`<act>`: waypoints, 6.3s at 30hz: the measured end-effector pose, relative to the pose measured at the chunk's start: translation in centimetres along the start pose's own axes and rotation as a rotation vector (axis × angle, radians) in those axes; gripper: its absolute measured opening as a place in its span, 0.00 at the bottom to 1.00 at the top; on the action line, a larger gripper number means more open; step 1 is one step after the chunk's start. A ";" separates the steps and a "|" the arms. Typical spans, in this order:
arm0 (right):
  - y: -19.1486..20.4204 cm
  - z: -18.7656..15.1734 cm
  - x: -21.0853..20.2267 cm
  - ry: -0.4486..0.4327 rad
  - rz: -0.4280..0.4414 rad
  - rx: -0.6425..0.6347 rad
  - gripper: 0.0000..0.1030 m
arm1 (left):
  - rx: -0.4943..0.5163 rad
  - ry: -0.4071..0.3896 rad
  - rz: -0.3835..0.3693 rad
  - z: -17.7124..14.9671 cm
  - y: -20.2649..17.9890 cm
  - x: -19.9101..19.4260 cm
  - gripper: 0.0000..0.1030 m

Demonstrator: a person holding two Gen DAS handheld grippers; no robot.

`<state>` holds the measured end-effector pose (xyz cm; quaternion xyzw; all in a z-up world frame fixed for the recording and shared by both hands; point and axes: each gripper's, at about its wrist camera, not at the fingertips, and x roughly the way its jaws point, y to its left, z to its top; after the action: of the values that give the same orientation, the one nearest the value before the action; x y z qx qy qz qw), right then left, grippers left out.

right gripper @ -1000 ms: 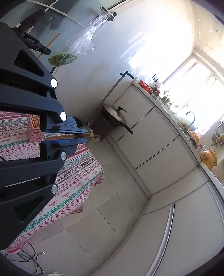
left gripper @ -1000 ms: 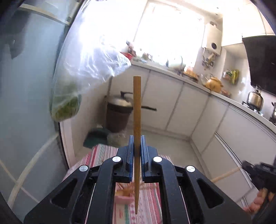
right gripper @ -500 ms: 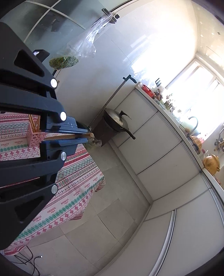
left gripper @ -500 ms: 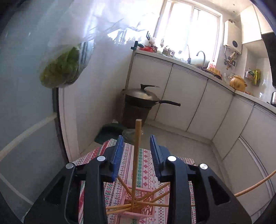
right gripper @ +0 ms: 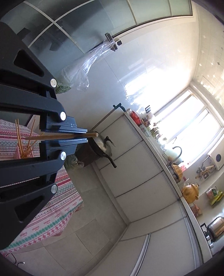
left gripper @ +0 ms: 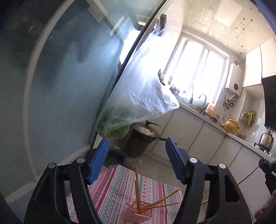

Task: Organize utensils
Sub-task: 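Lower the held chopstick into the pink holder and open the right gripper, then move both grippers to the black chopsticks and grasp one with the left, then lift the black chopstick with the left gripper while the right grasps the other, then carry both black chopsticks over the pink holder with both grippers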

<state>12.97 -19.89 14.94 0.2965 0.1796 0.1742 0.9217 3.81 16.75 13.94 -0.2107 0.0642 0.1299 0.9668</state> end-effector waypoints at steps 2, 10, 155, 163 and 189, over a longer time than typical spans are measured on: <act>1.5 -0.8 1.2 0.005 0.005 -0.028 0.05 | 0.011 -0.005 0.012 0.2 0.3 0.2 0.62; 3.8 -5.1 7.9 0.100 -0.043 -0.101 0.05 | -0.017 0.079 0.031 -0.7 2.8 2.4 0.62; -25.4 -24.2 13.2 0.737 -0.825 -0.051 0.30 | 0.725 0.736 -0.177 -21.3 -8.2 4.9 0.03; -22.9 -24.3 13.3 0.699 -0.741 -0.071 0.04 | 0.655 0.703 -0.165 -19.0 -6.9 5.0 0.03; -12.2 -11.4 1.4 0.309 -0.350 -0.039 0.04 | 0.347 0.457 -0.179 -5.1 -5.1 4.6 0.03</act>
<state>11.88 -23.04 -1.44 0.2130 0.3637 0.0585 0.9050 9.27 11.11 10.53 -0.0710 0.2827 -0.0197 0.9564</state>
